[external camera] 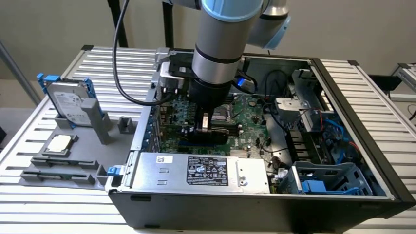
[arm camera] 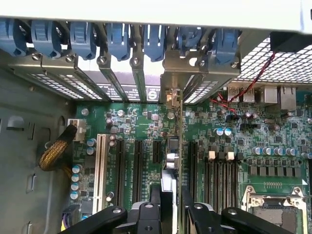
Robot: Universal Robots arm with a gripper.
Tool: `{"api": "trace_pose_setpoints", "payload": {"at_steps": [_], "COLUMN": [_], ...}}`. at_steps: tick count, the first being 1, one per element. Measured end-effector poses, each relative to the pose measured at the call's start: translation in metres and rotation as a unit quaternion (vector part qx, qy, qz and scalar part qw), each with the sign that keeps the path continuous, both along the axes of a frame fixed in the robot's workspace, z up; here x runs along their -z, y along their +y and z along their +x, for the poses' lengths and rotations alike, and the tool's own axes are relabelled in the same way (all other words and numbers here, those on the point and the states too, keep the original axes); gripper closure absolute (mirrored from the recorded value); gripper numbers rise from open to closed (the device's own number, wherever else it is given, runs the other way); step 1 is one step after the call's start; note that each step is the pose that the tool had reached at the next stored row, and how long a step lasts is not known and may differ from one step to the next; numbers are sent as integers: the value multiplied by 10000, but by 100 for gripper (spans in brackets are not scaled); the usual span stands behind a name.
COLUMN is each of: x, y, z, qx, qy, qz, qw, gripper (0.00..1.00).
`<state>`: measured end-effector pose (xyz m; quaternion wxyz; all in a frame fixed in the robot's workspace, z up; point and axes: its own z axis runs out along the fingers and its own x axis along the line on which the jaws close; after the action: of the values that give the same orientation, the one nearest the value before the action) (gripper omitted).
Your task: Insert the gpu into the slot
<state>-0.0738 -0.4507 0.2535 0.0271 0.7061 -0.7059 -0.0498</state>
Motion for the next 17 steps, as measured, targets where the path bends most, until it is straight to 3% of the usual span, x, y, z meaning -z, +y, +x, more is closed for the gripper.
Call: {"api": "trace_pose_setpoints", "payload": {"at_steps": [17], "x": [9], "y": [16], "z": [5], "qx": [-1], "qy": [-2], "qz": [3], "qw": [10000], "gripper": [73]}}
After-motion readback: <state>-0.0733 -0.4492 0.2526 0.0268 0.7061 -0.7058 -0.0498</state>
